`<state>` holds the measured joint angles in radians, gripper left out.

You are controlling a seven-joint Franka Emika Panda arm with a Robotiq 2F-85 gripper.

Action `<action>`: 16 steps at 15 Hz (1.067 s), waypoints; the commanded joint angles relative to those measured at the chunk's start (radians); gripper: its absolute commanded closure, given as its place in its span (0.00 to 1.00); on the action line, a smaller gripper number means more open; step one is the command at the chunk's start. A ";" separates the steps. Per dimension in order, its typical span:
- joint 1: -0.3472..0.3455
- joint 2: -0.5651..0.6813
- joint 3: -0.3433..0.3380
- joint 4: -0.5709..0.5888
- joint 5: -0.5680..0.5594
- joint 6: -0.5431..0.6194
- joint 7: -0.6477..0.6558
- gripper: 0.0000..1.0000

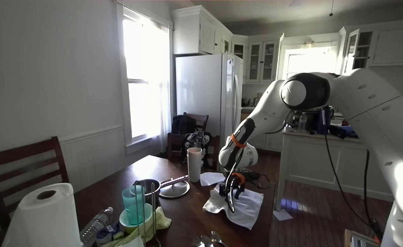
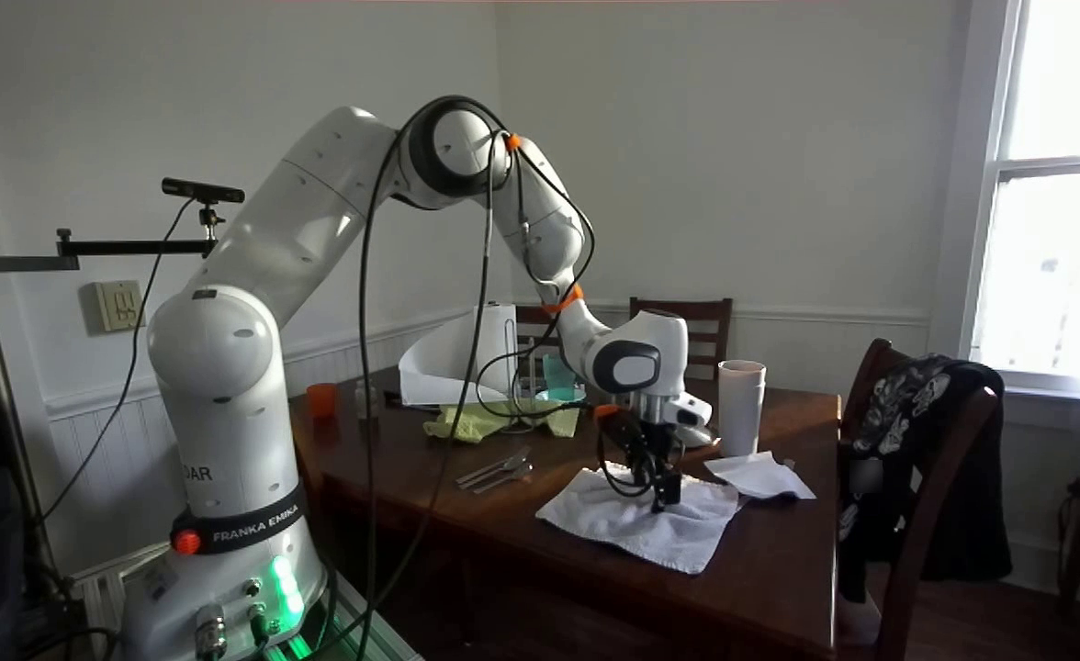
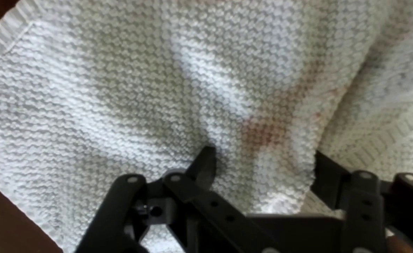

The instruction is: Pick up the white cloth and place it back folded onto the table

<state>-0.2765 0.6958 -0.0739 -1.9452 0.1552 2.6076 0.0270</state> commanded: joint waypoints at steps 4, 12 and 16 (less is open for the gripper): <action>0.019 -0.016 -0.013 -0.013 0.007 -0.003 0.011 0.87; 0.141 -0.164 -0.110 -0.137 -0.037 0.006 0.163 0.97; 0.202 -0.275 -0.147 -0.220 -0.075 -0.032 0.227 0.97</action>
<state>-0.1176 0.5338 -0.1908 -2.0663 0.1295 2.6058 0.1927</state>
